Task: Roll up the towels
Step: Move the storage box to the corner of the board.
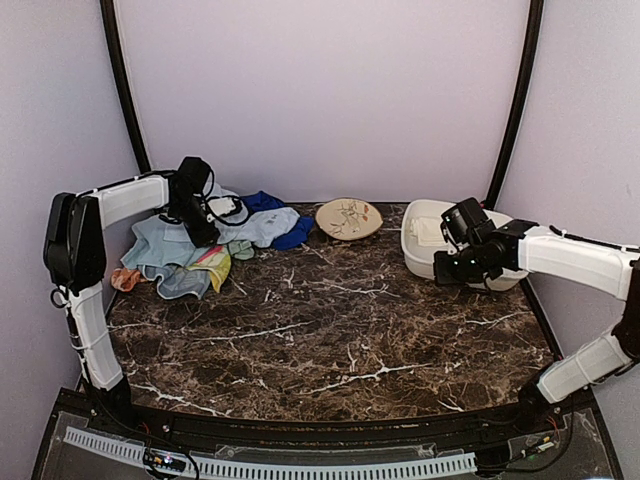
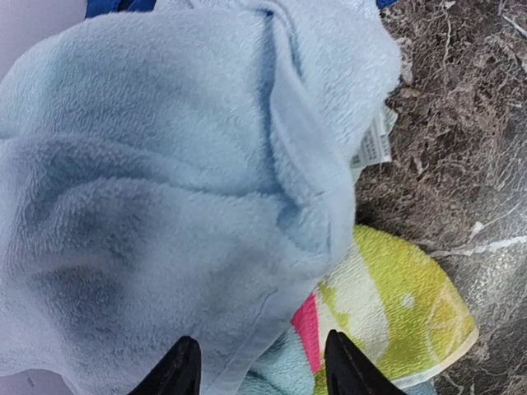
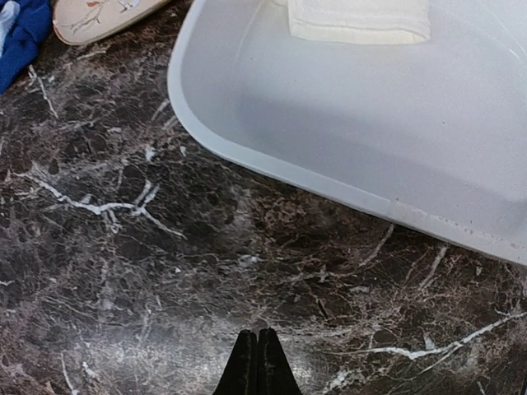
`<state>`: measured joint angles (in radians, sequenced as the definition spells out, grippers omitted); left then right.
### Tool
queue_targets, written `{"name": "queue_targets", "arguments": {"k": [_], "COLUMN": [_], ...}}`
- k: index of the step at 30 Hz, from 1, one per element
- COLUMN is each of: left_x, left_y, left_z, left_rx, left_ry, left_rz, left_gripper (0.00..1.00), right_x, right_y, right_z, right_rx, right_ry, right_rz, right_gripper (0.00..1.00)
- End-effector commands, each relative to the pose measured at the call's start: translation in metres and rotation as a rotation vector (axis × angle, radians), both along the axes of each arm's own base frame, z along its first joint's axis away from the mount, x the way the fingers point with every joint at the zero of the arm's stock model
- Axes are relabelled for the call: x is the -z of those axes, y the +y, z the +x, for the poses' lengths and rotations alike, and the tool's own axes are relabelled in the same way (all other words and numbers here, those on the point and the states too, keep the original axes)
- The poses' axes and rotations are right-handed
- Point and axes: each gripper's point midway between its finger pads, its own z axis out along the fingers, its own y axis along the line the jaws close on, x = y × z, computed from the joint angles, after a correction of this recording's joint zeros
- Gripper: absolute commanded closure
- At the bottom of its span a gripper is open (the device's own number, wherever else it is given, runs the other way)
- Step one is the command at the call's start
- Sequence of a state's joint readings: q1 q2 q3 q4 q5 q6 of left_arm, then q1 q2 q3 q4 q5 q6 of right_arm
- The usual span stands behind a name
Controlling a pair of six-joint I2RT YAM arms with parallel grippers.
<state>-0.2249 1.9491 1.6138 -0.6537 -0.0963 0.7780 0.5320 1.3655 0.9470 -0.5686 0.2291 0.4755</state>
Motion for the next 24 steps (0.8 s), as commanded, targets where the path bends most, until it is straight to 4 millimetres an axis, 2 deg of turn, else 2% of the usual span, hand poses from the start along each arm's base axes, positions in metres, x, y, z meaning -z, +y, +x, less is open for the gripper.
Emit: {"name": "queue_targets", "arguments": {"k": [1,4,7,13,17,19,23,24], "left_x": [0.0,0.009,0.015,0.023,0.016,0.009,-0.018,-0.026], "left_y": [-0.004,-0.001,0.008,0.002,-0.009,-0.014,-0.02,-0.022], "left_z": [0.002,-0.002,0.001,0.012,0.024,0.024,0.018,0.014], "left_rx": [-0.023,-0.027,-0.036,-0.027,-0.022,-0.021,-0.033,-0.033], "left_ry": [0.009,0.043,0.019,-0.017,-0.07,-0.071,-0.079,-0.082], "left_rz": [-0.009,0.011,0.074,0.085,0.081,0.08,0.072,0.067], "left_gripper": [0.46,0.43,0.43,0.46,0.62,0.73,0.98,1.0], "right_x": [-0.035,-0.043,-0.046,-0.047,-0.047,-0.048,-0.052,-0.054], "right_y": [0.025,0.031,0.037,0.046,0.049,0.05,0.052,0.054], "right_z": [0.017,0.02,0.021,0.019,0.017,0.016,0.017,0.019], "right_rx": [-0.011,-0.027,-0.039,-0.055,-0.062,-0.067,-0.079,-0.086], "right_ry": [-0.089,-0.106,-0.116,-0.125,-0.13,-0.132,-0.142,-0.145], "right_rz": [0.075,0.085,0.094,0.114,0.127,0.132,0.135,0.136], "right_gripper": [1.0,1.0,1.0,1.0,1.0,1.0,1.0,1.0]}}
